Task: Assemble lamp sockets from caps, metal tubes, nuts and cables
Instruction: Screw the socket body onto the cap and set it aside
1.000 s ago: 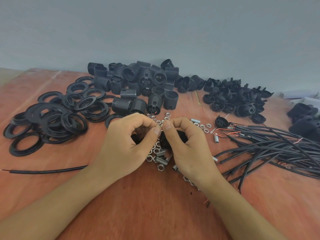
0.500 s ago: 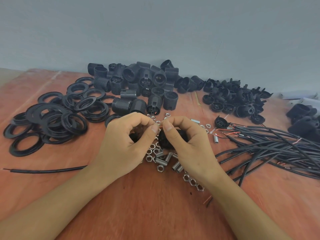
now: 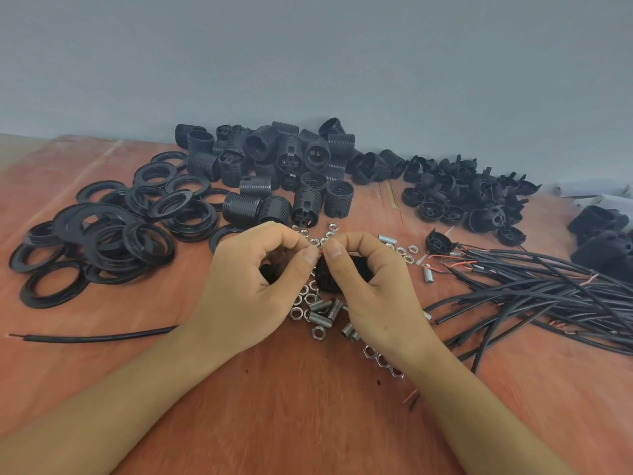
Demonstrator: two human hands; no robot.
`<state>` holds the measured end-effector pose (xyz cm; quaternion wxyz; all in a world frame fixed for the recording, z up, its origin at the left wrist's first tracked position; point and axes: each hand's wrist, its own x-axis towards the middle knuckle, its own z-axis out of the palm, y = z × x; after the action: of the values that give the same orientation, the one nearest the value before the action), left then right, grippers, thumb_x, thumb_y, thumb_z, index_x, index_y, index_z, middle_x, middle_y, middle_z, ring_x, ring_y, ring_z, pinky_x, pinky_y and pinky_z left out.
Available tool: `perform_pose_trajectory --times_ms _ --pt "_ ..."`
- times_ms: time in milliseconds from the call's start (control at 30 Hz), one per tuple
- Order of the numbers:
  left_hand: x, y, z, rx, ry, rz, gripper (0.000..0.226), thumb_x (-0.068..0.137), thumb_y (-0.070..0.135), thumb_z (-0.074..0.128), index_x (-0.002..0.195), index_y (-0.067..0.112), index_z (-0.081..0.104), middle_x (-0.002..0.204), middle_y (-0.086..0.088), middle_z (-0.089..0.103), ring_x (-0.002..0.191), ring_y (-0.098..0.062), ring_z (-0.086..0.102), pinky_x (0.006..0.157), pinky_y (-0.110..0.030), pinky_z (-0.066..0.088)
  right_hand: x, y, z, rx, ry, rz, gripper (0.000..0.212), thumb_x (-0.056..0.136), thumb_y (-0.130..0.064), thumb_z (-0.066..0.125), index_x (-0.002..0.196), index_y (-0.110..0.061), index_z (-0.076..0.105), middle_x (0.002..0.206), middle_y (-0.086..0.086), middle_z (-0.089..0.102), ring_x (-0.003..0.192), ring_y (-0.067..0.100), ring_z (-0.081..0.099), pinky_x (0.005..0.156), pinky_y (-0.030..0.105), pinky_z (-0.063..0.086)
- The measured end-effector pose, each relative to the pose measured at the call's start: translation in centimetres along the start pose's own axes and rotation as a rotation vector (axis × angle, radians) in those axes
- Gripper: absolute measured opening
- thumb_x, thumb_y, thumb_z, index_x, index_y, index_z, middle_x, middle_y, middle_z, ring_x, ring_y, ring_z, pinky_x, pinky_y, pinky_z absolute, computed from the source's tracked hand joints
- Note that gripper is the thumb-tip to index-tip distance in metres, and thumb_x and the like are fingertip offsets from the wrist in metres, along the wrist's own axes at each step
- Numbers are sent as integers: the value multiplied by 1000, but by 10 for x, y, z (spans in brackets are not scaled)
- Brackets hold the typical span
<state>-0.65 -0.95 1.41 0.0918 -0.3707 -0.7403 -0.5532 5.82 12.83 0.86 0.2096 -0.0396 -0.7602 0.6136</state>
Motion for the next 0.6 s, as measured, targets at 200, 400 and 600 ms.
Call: perform_pose_trajectory --times_ms 200,400,600 --pt "0 -2 -1 -2 10 14 10 88 19 62 84 14 69 73 -1 66 68 -21 62 63 -41 49 -1 -5 0 67 -3 -23 39 94 -38 52 87 -2 65 65 -5 56 60 4 50 57 18 47" --pt "-1 -2 -1 18 2 26 9 88 21 62 84 15 69 74 2 66 69 -19 63 63 -37 50 -2 -2 1 50 -14 -47 22 99 -21 55 81 -11 63 64 -9 52 58 3 45 56 17 41" --pt "-1 -2 -1 14 6 18 8 88 20 62 83 18 69 73 2 67 69 -19 63 63 -36 50 -2 -2 2 -86 20 -50 21 101 -19 51 85 -15 64 73 -12 59 69 3 53 67 19 44"
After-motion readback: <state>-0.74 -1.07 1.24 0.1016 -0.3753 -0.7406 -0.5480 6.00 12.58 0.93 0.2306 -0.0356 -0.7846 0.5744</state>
